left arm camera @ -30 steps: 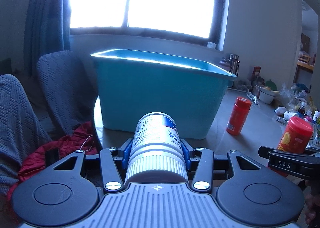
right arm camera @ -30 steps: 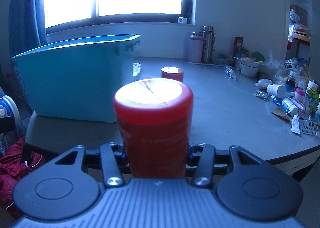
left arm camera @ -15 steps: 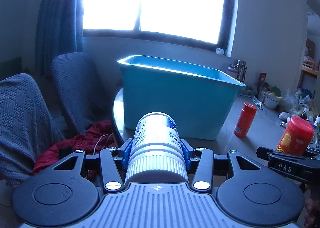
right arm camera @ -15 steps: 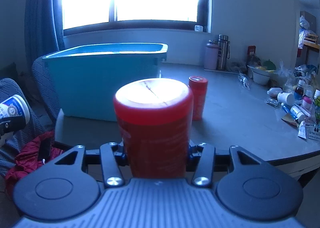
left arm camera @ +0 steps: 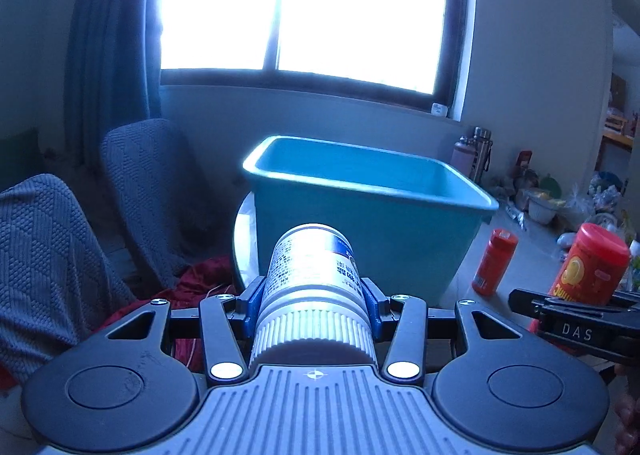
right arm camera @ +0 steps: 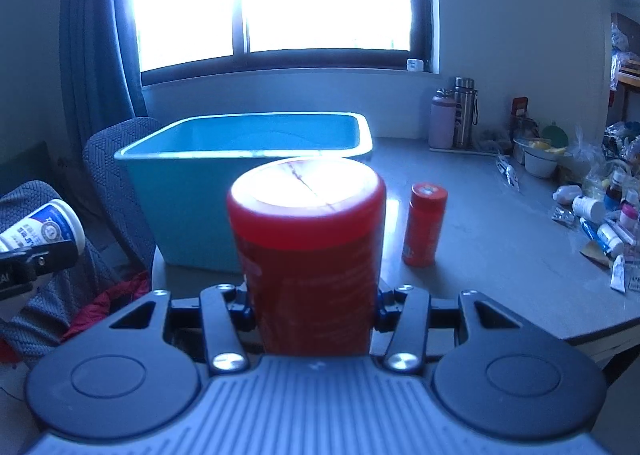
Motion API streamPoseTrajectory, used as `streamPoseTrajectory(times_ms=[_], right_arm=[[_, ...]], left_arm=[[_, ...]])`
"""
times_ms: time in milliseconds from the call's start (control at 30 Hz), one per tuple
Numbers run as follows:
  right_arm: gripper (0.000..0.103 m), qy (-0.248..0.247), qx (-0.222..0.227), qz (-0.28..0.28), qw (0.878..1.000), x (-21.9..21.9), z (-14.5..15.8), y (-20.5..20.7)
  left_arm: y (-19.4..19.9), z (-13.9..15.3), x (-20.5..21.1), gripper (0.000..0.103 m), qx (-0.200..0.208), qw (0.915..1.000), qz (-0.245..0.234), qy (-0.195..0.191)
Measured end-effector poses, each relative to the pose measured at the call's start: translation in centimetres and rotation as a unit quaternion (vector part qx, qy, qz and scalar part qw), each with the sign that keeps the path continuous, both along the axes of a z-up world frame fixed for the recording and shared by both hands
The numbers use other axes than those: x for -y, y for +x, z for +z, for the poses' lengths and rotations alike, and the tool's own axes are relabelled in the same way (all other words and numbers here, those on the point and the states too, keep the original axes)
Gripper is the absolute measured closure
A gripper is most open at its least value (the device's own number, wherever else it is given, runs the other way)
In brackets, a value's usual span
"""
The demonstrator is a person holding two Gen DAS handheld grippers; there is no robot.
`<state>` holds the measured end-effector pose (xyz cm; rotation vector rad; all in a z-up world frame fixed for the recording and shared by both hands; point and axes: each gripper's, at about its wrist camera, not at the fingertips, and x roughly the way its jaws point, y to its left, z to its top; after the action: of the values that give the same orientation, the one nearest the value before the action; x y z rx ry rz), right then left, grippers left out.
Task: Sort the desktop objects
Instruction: 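Carry the white bottle and red canister toward the teal bin with both grippers, then lower both held items into the teal bin and open both grippers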
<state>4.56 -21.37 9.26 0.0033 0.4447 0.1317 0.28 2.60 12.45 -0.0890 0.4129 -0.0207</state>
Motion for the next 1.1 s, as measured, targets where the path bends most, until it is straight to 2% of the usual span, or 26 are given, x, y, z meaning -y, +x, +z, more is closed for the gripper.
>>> streamPoseTrajectory(times_ms=[300,833,1100], right_arm=[[0.053,0.009,-0.002,-0.018,1.000,-1.2,2.4,1.9],[0.053,0.004,0.044,-0.045,0.998,-3.7,6.8,6.3],[0.053,0.007,0.048,-0.045,0.998,-5.0,7.6,9.3]], left_arm=[[3.6,3.5,-1.6,0.054,0.000,0.9995,-0.032,0.005],[11.1,7.8,-4.0,0.054,0.023,0.9973,-0.070,0.005],[15.2,8.6,-3.8,0.054,0.019,0.9963,-0.083,-0.004]])
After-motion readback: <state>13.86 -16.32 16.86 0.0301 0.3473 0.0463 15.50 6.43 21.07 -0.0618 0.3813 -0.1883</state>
